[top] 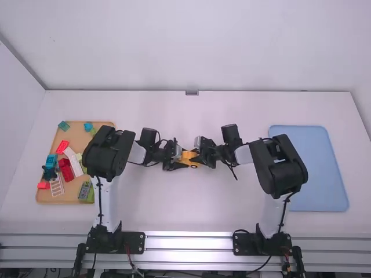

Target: Assemble lego blocks to make yellow taxi

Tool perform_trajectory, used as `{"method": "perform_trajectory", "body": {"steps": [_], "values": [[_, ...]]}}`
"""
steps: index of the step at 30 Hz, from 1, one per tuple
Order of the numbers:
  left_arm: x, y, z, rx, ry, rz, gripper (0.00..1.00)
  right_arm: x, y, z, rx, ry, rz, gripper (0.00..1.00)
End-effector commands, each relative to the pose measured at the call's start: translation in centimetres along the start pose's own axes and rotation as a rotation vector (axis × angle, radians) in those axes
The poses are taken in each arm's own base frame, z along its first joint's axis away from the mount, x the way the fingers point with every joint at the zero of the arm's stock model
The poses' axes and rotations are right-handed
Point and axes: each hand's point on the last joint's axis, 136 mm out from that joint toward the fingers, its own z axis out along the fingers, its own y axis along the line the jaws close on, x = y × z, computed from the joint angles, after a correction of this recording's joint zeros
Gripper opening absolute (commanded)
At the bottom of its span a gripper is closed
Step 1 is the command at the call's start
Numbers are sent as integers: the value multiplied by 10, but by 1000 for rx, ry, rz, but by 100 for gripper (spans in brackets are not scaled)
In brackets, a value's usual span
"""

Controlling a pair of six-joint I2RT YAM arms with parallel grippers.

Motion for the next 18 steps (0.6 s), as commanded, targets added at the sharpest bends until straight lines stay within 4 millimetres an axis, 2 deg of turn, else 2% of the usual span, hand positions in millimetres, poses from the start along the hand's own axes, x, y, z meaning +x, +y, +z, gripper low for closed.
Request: {"method": "perform_trajectory", "body": {"steps": [1, 10, 13, 18], "values": [[9, -7, 4, 6, 23, -13, 55, 25, 9, 2, 2, 59, 67, 0], [9, -6, 3, 5, 24, -12, 55, 27, 8, -3, 9, 56, 83, 0], [9, -6, 3, 5, 24, -13, 55, 27, 11, 2, 1, 66, 74, 0], [7, -4, 4, 4, 23, -26, 55, 37, 14, 11, 20, 151, 65, 0]]}}
